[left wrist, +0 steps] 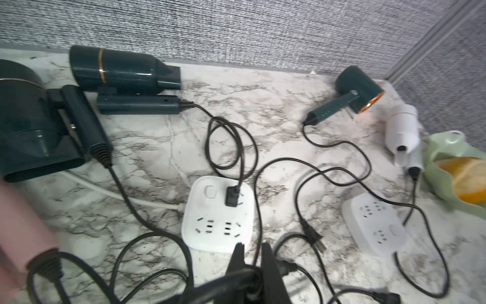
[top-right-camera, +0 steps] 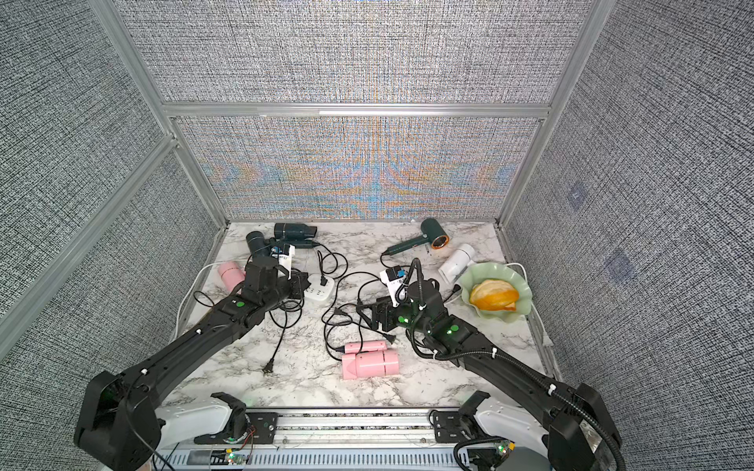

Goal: Charge the blow dryers
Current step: Insert the plug into the socket.

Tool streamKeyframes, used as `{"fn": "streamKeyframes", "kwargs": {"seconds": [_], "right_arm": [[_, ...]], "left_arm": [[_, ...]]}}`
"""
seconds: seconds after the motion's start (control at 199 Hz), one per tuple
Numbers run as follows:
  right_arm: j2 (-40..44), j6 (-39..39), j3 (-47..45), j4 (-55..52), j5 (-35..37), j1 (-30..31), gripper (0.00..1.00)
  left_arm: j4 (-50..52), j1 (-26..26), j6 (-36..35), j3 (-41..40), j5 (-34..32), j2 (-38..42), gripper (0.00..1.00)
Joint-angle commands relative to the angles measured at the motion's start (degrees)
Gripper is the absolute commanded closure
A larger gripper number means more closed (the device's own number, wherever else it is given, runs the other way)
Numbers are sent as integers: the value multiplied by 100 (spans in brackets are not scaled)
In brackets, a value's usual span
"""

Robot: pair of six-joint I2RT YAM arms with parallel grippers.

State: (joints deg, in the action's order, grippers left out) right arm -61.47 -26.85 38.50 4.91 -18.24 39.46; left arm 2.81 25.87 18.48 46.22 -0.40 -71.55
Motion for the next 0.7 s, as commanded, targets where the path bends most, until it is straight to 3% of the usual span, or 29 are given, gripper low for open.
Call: {"fn": "streamKeyframes", "kwargs": {"seconds": [0.0, 0.286, 0.698], "right_arm": [[7, -30, -79, 268, 180, 35, 15], [-171, -109, -123, 489, 198, 89, 14], [-505, -93, -31, 617, 121, 114, 13]], "left_arm": [[-795, -106, -155, -166, -462, -172, 98], [-1848, -406, -317, -481, 102, -771, 98], [-2545, -479, -597, -580, 546, -1505, 96]]}}
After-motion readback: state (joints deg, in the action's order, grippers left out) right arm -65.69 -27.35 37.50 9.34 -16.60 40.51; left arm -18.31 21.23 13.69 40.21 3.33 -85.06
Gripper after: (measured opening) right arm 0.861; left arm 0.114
